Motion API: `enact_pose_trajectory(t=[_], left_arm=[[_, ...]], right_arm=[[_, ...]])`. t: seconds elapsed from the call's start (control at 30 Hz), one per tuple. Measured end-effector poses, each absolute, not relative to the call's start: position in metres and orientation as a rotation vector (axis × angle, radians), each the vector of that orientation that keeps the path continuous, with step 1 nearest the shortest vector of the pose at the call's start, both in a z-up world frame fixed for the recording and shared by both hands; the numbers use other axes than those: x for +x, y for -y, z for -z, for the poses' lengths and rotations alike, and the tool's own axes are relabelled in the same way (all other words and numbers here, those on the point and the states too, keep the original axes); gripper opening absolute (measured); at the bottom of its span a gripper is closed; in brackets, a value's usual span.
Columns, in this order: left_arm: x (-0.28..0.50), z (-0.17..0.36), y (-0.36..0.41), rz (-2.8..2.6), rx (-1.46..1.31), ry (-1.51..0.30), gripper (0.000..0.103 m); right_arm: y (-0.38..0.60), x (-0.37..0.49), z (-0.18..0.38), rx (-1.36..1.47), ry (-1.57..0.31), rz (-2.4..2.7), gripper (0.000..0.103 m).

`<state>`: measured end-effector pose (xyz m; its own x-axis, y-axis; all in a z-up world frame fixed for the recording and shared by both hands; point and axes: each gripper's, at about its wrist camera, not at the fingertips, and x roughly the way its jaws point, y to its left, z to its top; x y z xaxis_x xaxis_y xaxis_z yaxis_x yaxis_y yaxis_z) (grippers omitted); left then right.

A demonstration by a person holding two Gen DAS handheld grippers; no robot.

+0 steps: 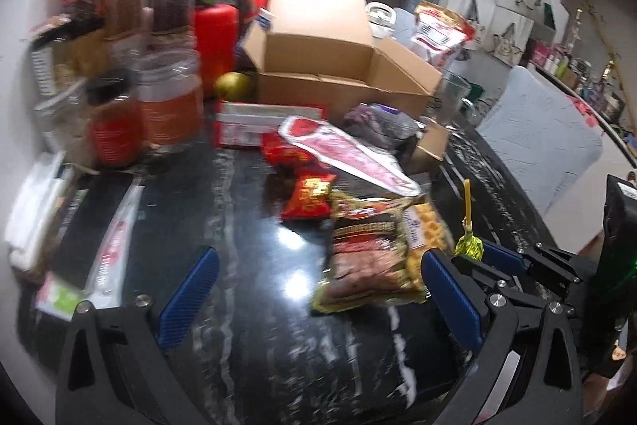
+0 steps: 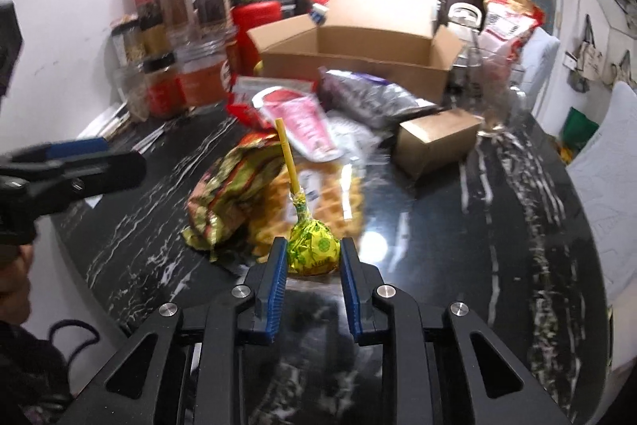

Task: Organize snacks
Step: 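Grasp the lollipop stick with the right tool while the left tool grasps the cereal bag, then carry the cereal bag and lollipop over the open cardboard box with both tools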

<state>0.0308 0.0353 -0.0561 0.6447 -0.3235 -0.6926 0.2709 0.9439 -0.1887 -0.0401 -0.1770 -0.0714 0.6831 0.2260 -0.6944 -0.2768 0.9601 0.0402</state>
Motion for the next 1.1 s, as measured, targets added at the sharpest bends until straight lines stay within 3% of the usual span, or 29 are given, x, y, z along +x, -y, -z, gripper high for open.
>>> enact_pose_trajectory(t=[0.6, 0.73, 0.77, 0.8, 1.1], left_arm=[[0.086, 0.107, -0.002, 0.434, -0.105, -0.993, 0.1], [0.091, 0.115, -0.003, 0.46, -0.156, -1.017, 0.073], [0.09, 0.114, -0.003, 0.481, -0.164, -1.007, 0.058], [0.089, 0.112, -0.002, 0.502, -0.169, -1.006, 0.054], [0.08, 0.095, -0.001, 0.517, -0.127, -0.979, 0.048]], right_arm=[[0.208, -0.013, 0.08, -0.015, -0.82, -0.223, 0.025], [0.212, -0.008, 0.087, 0.013, -0.839, -0.234, 0.025], [0.214, -0.006, 0.088, 0.018, -0.843, -0.232, 0.025], [0.216, -0.005, 0.089, 0.023, -0.849, -0.228, 0.025], [0.223, -0.003, 0.088, 0.044, -0.853, -0.21, 0.025]])
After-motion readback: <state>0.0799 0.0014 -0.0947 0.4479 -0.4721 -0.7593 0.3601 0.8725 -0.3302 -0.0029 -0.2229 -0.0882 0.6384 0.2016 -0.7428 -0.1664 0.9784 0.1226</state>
